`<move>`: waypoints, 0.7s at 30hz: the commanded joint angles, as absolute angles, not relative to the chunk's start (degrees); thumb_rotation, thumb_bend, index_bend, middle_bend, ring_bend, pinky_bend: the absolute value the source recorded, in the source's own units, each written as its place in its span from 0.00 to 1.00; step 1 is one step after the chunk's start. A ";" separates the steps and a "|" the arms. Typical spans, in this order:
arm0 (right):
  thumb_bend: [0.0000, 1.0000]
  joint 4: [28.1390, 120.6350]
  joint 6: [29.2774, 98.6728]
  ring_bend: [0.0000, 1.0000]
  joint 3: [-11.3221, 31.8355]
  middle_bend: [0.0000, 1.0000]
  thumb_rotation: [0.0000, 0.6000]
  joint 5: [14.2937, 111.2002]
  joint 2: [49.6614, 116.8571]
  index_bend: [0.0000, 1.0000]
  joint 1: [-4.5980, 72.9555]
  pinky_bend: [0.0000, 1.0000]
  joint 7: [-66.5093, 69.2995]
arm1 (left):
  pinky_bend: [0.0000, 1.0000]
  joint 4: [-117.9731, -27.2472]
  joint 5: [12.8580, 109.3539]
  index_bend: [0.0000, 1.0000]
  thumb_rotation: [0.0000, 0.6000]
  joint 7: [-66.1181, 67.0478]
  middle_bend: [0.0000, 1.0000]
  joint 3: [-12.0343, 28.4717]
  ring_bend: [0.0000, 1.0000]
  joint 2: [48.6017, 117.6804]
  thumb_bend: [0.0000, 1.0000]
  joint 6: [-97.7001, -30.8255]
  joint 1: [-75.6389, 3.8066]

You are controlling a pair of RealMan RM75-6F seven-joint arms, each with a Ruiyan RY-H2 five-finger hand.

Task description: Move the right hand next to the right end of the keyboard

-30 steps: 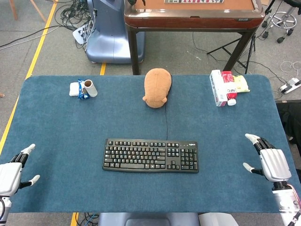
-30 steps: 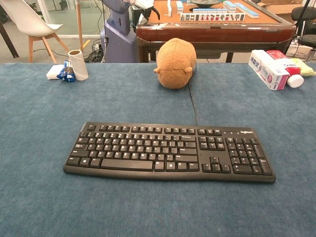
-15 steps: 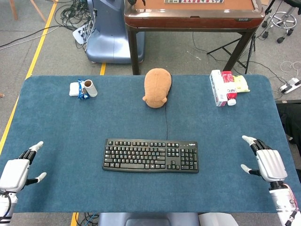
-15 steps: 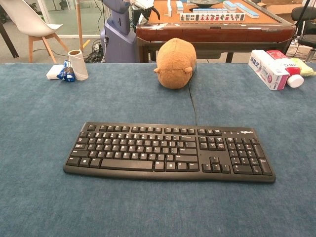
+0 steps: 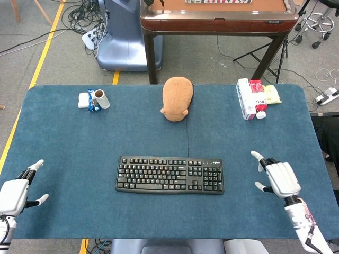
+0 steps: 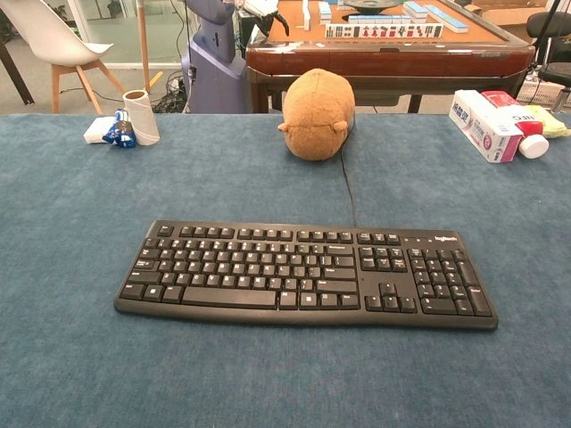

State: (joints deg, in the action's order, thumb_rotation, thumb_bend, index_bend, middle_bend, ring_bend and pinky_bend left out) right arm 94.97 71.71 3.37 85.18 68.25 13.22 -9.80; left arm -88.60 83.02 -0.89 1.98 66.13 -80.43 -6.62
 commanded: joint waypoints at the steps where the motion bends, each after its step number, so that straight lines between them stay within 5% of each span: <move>1: 0.19 97.16 68.48 0.64 3.62 0.75 1.00 84.41 68.81 0.19 15.56 0.85 -13.81 | 0.56 -88.56 82.72 0.10 1.00 -1.02 0.18 2.07 0.26 66.05 0.13 -80.62 -6.44; 6: 0.41 98.92 64.68 0.86 3.63 0.97 1.00 82.71 70.20 0.21 18.11 1.00 -18.41 | 0.56 -88.53 82.23 0.10 1.00 -1.05 0.18 2.23 0.26 65.85 0.13 -80.86 -6.18; 9: 0.58 99.22 63.27 0.94 3.41 1.00 1.00 82.06 71.33 0.23 19.16 1.00 -20.10 | 0.56 -88.53 82.01 0.10 1.00 -1.02 0.18 2.34 0.26 65.72 0.13 -81.07 -6.03; 15: 0.77 99.83 62.19 0.98 2.13 1.00 1.00 81.73 73.10 0.24 20.01 1.00 -23.08 | 0.56 -88.65 81.65 0.10 1.00 -0.96 0.18 2.49 0.26 65.48 0.13 -81.29 -5.81; 21: 0.82 100.21 62.07 0.98 0.35 1.00 1.00 82.00 73.84 0.24 19.91 1.00 -25.22 | 0.56 -88.72 81.59 0.10 1.00 -0.99 0.18 2.51 0.26 65.35 0.13 -81.33 -5.72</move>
State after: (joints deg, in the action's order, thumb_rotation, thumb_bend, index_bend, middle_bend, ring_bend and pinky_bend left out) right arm 100.13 62.10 0.54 81.97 73.72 19.94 -25.03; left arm -88.71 81.59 -0.99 2.52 65.34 -81.34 -5.72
